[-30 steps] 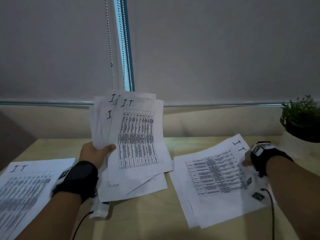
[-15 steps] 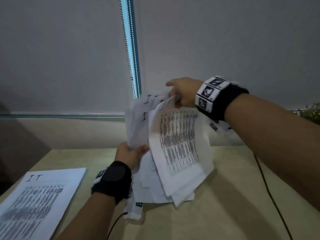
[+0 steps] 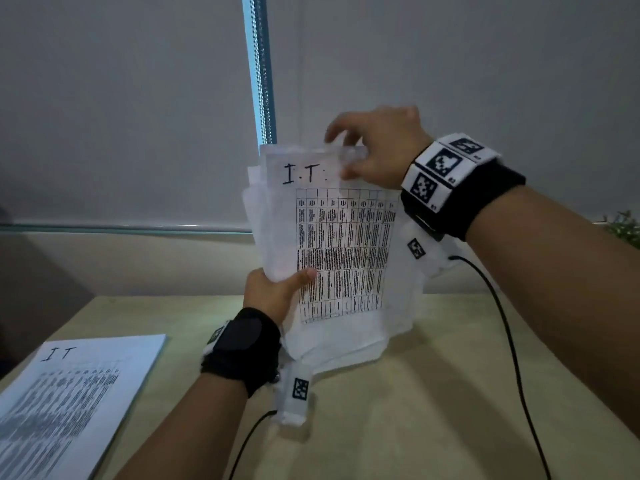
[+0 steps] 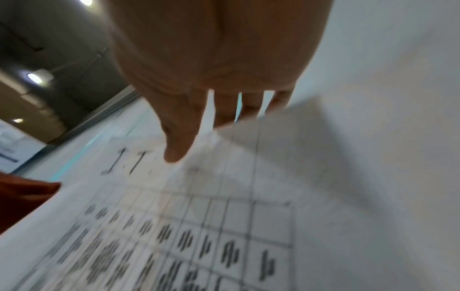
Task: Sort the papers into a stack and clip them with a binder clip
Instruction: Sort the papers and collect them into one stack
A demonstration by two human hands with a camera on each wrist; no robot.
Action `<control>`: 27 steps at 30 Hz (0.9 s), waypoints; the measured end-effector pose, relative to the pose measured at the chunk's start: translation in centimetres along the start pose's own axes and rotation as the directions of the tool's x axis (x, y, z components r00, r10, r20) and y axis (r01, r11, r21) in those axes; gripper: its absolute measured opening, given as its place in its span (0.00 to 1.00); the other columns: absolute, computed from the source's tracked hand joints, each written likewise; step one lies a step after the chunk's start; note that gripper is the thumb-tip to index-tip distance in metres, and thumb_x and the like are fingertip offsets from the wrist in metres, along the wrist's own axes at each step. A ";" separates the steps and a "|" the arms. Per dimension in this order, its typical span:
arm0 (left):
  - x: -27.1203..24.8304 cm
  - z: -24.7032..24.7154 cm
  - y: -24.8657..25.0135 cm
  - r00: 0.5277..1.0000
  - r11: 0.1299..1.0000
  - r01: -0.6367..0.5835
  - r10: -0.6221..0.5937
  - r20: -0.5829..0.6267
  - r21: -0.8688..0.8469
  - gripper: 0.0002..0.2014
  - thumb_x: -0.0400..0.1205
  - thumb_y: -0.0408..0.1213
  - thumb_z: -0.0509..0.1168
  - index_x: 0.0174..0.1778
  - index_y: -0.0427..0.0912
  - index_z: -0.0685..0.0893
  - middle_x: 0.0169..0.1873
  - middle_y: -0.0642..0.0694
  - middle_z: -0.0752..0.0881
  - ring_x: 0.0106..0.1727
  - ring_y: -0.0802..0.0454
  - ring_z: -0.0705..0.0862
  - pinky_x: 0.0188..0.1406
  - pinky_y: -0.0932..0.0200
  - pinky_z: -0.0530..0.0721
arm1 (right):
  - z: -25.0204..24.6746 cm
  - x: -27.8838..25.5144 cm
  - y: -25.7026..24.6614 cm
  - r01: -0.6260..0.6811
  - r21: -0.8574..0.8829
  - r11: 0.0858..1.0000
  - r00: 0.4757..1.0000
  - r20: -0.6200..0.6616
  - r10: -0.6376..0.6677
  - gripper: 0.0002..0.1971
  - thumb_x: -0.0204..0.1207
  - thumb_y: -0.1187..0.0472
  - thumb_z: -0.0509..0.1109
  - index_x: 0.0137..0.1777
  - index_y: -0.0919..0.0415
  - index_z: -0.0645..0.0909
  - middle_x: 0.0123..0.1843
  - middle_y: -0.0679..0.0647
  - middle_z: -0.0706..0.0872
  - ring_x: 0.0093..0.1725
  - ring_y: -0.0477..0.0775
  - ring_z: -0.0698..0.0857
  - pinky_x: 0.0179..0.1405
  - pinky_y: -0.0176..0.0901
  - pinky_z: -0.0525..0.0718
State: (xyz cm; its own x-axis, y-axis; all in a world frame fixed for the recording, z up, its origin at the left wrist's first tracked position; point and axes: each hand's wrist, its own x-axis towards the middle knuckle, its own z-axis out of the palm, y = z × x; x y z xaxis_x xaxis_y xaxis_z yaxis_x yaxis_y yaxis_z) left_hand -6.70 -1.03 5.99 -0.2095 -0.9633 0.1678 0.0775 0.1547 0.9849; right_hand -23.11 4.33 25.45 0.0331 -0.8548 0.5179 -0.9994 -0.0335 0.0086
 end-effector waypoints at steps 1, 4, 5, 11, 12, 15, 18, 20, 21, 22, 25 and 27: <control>0.2 0.0 0.1 1.000 1.000 -0.005 0.005 0.000 -0.009 0.10 0.68 0.35 0.79 0.41 0.41 0.86 0.35 0.47 0.89 0.33 0.55 0.87 0.24 0.73 0.82 | -0.5 -0.2 1.0 -0.047 0.053 0.997 0.988 -0.145 0.054 0.28 0.64 0.46 0.77 0.65 0.38 0.74 0.56 0.43 0.83 0.61 0.53 0.78 0.70 0.56 0.63; 0.9 -0.9 0.4 0.999 0.998 -0.039 0.039 -0.002 -0.047 0.12 0.66 0.37 0.80 0.42 0.43 0.87 0.36 0.49 0.90 0.34 0.59 0.89 0.29 0.71 0.84 | 0.2 -2.6 6.0 -0.156 0.415 0.896 0.804 -0.473 0.359 0.43 0.54 0.40 0.77 0.73 0.43 0.67 0.70 0.51 0.75 0.69 0.54 0.75 0.71 0.57 0.72; 1.1 -1.4 0.3 0.999 0.998 -0.042 0.042 -0.004 -0.056 0.16 0.62 0.42 0.82 0.42 0.44 0.88 0.38 0.47 0.91 0.39 0.56 0.90 0.34 0.67 0.85 | 1.1 -3.9 7.5 -0.192 0.615 0.764 0.771 -0.387 0.506 0.51 0.50 0.38 0.78 0.76 0.48 0.63 0.73 0.54 0.71 0.71 0.53 0.73 0.73 0.53 0.71; 1.4 -1.8 -0.3 0.997 0.999 -0.026 0.028 0.066 -0.033 0.18 0.58 0.49 0.81 0.39 0.46 0.89 0.33 0.51 0.92 0.41 0.51 0.90 0.41 0.58 0.84 | 10.8 -11.3 9.5 -0.437 0.893 0.108 0.840 0.362 0.404 0.75 0.24 0.38 0.87 0.79 0.58 0.60 0.65 0.59 0.84 0.59 0.56 0.85 0.58 0.45 0.81; 1.0 -1.0 -0.5 0.995 1.000 -0.025 0.026 0.095 -0.013 0.14 0.62 0.45 0.80 0.39 0.45 0.88 0.31 0.52 0.92 0.39 0.54 0.89 0.39 0.59 0.84 | 11.7 -11.7 9.1 -0.417 0.904 0.091 0.857 0.357 0.372 0.67 0.28 0.40 0.88 0.74 0.61 0.69 0.60 0.58 0.88 0.58 0.57 0.87 0.55 0.45 0.84; 0.2 0.9 -1.2 0.989 0.998 -0.053 0.048 0.143 0.031 0.12 0.67 0.46 0.77 0.43 0.48 0.87 0.34 0.55 0.91 0.40 0.60 0.89 0.42 0.65 0.84 | 12.8 -11.6 7.6 -0.341 0.930 0.135 0.852 0.245 0.463 0.42 0.35 0.39 0.86 0.53 0.56 0.86 0.52 0.56 0.92 0.53 0.57 0.90 0.58 0.55 0.85; 0.1 1.6 -0.3 0.983 0.992 -0.126 0.123 0.137 0.019 0.10 0.74 0.38 0.74 0.49 0.50 0.85 0.38 0.60 0.89 0.39 0.73 0.86 0.35 0.79 0.81 | 11.5 -10.8 6.4 -0.264 0.926 0.270 0.845 0.087 0.527 0.17 0.60 0.53 0.83 0.49 0.50 0.85 0.52 0.53 0.90 0.51 0.53 0.88 0.61 0.53 0.82; 0.6 1.3 0.3 0.980 0.983 -0.184 0.186 0.074 -0.028 0.20 0.73 0.35 0.74 0.60 0.47 0.78 0.48 0.58 0.87 0.46 0.71 0.86 0.43 0.75 0.84 | 10.7 -10.6 6.2 -0.221 0.927 0.302 0.847 0.029 0.531 0.14 0.68 0.65 0.77 0.50 0.48 0.82 0.51 0.50 0.89 0.49 0.47 0.87 0.57 0.47 0.82; 0.9 0.9 0.2 0.977 0.975 -0.211 0.213 0.031 -0.068 0.26 0.72 0.34 0.76 0.64 0.47 0.73 0.52 0.56 0.85 0.50 0.66 0.86 0.48 0.70 0.86 | 10.5 -10.8 6.2 -0.208 0.931 0.299 0.852 0.023 0.522 0.15 0.69 0.66 0.77 0.52 0.49 0.81 0.51 0.49 0.88 0.51 0.48 0.87 0.56 0.46 0.83; 1.2 0.5 -0.2 0.976 0.970 -0.215 0.216 -0.003 -0.110 0.32 0.71 0.35 0.78 0.65 0.48 0.68 0.55 0.54 0.84 0.54 0.62 0.85 0.51 0.66 0.86 | 10.7 -11.2 6.1 -0.198 0.940 0.279 0.857 0.027 0.515 0.17 0.70 0.66 0.76 0.56 0.51 0.79 0.53 0.50 0.88 0.52 0.48 0.87 0.55 0.45 0.84; 0.3 0.4 -1.2 0.982 0.974 -0.185 0.188 0.010 -0.127 0.33 0.67 0.38 0.80 0.62 0.51 0.68 0.58 0.52 0.83 0.61 0.54 0.83 0.51 0.66 0.86 | 12.7 -13.1 5.4 -0.238 0.958 0.157 0.831 0.117 0.544 0.24 0.67 0.68 0.77 0.62 0.60 0.75 0.54 0.52 0.87 0.49 0.44 0.88 0.53 0.41 0.87; -0.6 1.4 -1.6 0.978 0.980 -0.193 0.196 0.069 -0.050 0.16 0.75 0.28 0.72 0.53 0.51 0.81 0.50 0.54 0.88 0.54 0.58 0.87 0.54 0.59 0.87 | 14.0 -14.1 4.3 -0.289 0.947 0.140 0.790 0.153 0.594 0.20 0.68 0.67 0.76 0.60 0.61 0.79 0.50 0.52 0.88 0.48 0.49 0.88 0.58 0.50 0.86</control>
State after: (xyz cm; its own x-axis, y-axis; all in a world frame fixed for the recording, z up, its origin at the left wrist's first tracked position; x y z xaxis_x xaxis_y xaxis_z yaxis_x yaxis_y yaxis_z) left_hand -8.09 -0.41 4.43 -0.2570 -0.8967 0.3603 0.1656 0.3264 0.9306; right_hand -27.76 8.93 6.21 -0.5662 -0.7740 0.2833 -0.1400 -0.2484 -0.9585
